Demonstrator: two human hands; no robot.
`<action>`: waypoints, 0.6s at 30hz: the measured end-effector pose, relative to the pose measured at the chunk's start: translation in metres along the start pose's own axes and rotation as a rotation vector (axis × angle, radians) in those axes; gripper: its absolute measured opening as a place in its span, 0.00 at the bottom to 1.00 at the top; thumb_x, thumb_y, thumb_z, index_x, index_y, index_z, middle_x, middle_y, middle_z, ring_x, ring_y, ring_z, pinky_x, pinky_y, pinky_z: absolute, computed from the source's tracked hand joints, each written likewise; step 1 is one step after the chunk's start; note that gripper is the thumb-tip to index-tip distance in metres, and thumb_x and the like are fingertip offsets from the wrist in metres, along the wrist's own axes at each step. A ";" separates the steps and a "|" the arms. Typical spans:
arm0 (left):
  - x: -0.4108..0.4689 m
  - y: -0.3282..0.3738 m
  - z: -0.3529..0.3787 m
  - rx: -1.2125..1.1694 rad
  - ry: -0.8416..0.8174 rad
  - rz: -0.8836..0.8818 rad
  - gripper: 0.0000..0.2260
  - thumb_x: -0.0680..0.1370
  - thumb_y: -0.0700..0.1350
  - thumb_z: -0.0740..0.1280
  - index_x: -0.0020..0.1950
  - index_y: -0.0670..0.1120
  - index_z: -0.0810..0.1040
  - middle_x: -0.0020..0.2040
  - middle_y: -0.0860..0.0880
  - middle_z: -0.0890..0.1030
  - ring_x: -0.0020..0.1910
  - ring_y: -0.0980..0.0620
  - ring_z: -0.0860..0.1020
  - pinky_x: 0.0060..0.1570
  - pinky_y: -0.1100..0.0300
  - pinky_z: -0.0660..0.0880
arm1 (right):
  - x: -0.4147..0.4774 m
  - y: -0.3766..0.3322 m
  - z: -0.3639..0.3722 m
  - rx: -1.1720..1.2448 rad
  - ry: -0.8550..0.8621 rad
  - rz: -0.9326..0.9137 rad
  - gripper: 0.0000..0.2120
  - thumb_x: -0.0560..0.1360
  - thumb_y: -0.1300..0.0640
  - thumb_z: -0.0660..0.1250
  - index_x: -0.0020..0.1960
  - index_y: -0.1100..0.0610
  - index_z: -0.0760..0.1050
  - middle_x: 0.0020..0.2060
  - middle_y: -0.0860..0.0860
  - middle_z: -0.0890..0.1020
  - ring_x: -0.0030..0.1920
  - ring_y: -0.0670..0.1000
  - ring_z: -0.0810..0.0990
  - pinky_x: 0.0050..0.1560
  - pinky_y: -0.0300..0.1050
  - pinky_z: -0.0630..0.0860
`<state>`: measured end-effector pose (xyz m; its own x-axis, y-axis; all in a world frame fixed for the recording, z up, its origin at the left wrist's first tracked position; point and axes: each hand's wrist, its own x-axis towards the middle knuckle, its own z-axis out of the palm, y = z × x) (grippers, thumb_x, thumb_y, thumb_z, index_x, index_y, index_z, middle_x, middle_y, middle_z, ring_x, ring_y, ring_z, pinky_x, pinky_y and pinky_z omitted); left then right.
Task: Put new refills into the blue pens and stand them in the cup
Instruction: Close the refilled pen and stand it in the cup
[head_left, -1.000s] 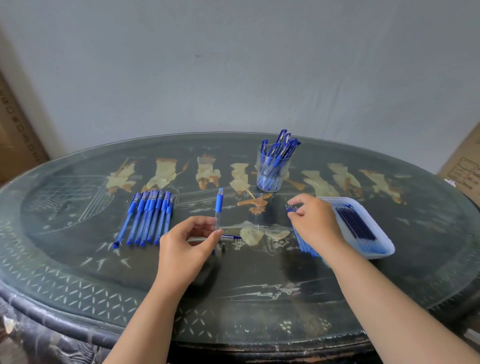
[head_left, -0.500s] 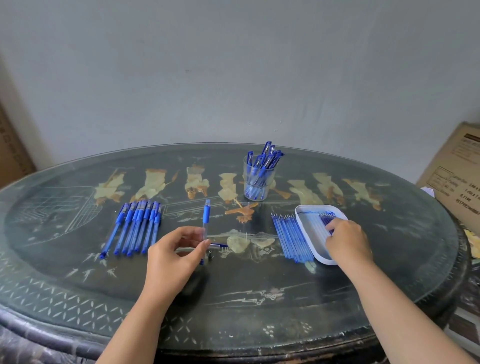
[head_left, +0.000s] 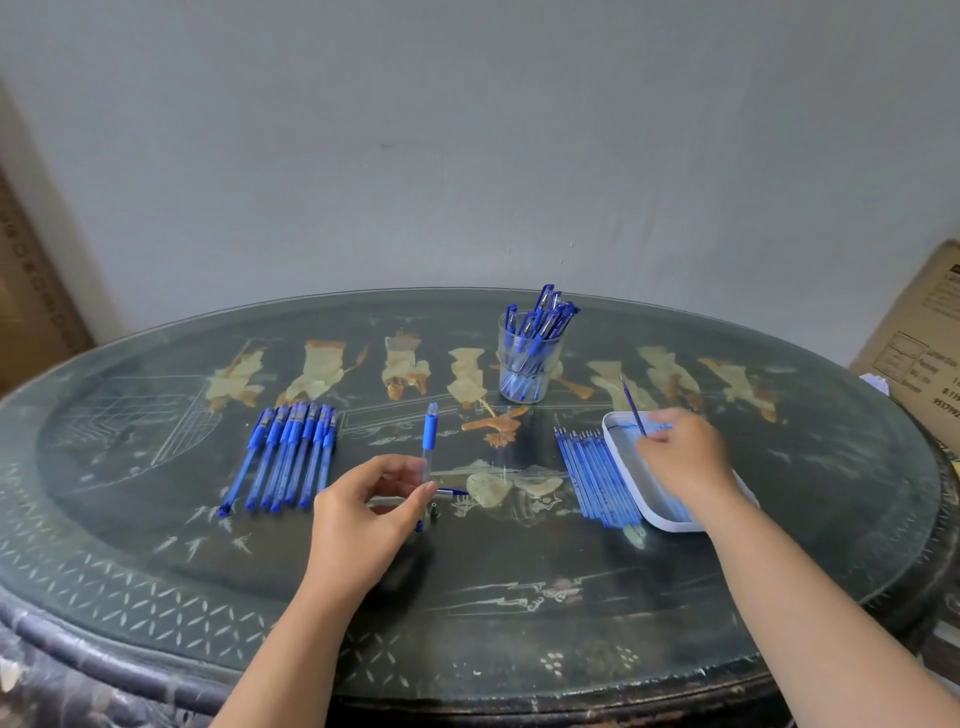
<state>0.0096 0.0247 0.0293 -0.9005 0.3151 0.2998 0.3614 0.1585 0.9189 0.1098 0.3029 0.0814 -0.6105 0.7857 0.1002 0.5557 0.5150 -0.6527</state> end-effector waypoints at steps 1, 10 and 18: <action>0.000 0.000 0.000 0.001 -0.003 0.001 0.08 0.71 0.42 0.76 0.48 0.52 0.84 0.42 0.56 0.85 0.42 0.60 0.82 0.41 0.72 0.76 | -0.006 -0.013 0.000 0.152 -0.063 -0.020 0.13 0.78 0.67 0.60 0.58 0.65 0.78 0.40 0.57 0.81 0.39 0.58 0.78 0.38 0.46 0.75; -0.002 -0.004 0.001 0.003 -0.006 0.013 0.09 0.70 0.40 0.77 0.47 0.51 0.85 0.42 0.55 0.85 0.40 0.58 0.83 0.40 0.67 0.78 | -0.063 -0.112 0.030 1.166 -0.436 -0.114 0.05 0.79 0.67 0.63 0.53 0.62 0.77 0.44 0.58 0.76 0.45 0.53 0.80 0.48 0.60 0.83; -0.002 -0.005 0.001 0.015 -0.010 0.039 0.10 0.70 0.38 0.77 0.47 0.52 0.85 0.42 0.58 0.85 0.39 0.59 0.82 0.39 0.66 0.78 | -0.061 -0.116 0.044 1.097 -0.384 -0.132 0.05 0.80 0.65 0.64 0.52 0.58 0.77 0.43 0.54 0.79 0.43 0.50 0.84 0.44 0.53 0.84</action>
<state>0.0094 0.0240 0.0236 -0.8831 0.3309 0.3327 0.3998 0.1595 0.9026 0.0578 0.1799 0.1182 -0.8616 0.4967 0.1044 -0.1952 -0.1345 -0.9715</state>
